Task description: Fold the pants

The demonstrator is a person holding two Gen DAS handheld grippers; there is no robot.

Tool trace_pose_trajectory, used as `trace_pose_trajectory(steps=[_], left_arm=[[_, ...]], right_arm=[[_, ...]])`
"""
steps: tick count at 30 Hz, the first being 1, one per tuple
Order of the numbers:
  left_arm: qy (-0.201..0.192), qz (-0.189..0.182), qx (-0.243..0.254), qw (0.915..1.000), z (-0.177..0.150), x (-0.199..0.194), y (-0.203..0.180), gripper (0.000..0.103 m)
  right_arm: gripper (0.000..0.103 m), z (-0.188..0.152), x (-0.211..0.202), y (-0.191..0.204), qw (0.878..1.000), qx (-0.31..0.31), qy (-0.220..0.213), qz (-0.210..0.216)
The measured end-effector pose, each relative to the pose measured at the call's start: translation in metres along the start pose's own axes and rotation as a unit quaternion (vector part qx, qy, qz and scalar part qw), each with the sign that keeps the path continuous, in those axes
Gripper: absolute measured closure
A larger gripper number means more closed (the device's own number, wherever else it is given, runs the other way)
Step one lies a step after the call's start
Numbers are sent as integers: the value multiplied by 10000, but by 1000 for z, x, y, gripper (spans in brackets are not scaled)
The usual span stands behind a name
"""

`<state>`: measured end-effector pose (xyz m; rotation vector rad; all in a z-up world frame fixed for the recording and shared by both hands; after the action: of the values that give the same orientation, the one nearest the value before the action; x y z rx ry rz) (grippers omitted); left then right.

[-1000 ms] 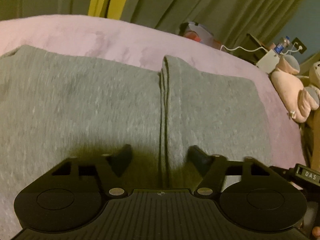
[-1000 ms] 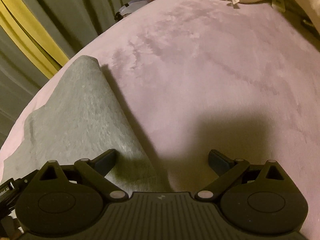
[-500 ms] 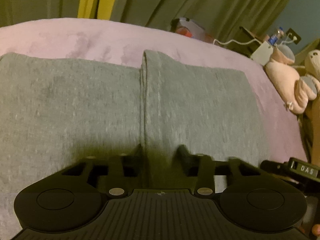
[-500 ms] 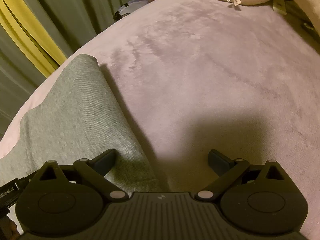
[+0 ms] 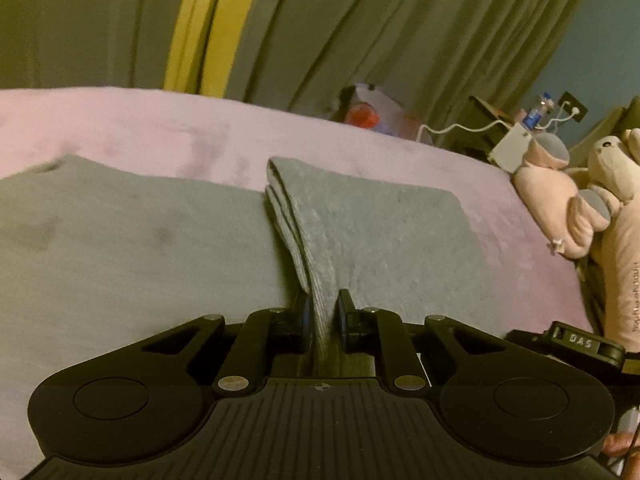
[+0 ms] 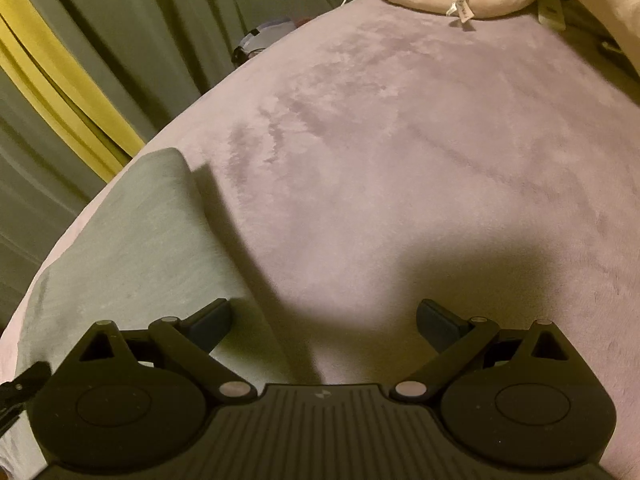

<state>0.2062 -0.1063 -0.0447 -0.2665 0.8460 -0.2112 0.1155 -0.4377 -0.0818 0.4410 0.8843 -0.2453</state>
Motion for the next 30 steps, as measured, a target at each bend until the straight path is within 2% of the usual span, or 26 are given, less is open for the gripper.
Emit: trace_pose_trajectory(steps=[5,9,12,15,17,18,19,20,22,25,30], left_arm=[[-59,384,-81,9992,-4,-17,34,87],[-78,544,-243,9982,-9,-27,57,90],[-249,570,-168,9979,-13,-38,60,90],[-451,604,154,9970,-17,-44,48,90],[-452,463,331,9974,-18,-42,45,81],[-403,442,269,9978,-17,-39,47,77],[-386,475,134,9980,-15,-36,52,68],[-382,505,-30,9980,-13,-34,58,64],[-371,519,-384,9972,-8,-30,69,63],[-247,239,-833,9959,2,-18,81,59],[-19,124,-938,9955,15,11,79,47]], right_arm=[[4,0,2,1,9999,-56,73,-77],[4,0,4,2,9998,-102,98,-122],[4,-1,5,4,9997,-178,97,-159],[4,-1,6,5,9994,-223,123,-214],[4,-2,8,6,9992,-249,166,-271],[4,-1,9,7,9991,-269,179,-285],[4,-2,9,8,9990,-293,184,-297],[4,-3,9,9,9988,-314,187,-314],[4,-3,10,10,9986,-352,194,-345],[4,-3,10,11,9984,-377,192,-368],[4,-4,13,13,9980,-424,231,-414]])
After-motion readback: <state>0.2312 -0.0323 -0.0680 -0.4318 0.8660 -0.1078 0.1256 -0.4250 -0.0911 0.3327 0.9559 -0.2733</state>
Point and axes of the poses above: each gripper's, at about its wrist camera, not at the fingertips, and x roughly the way its jaws point, y to its left, z to its top, the point moved 5 cm from there along x, roughly the way its jaws point, and after that the axes turned 1 degree about x, right-handed, at the moved point
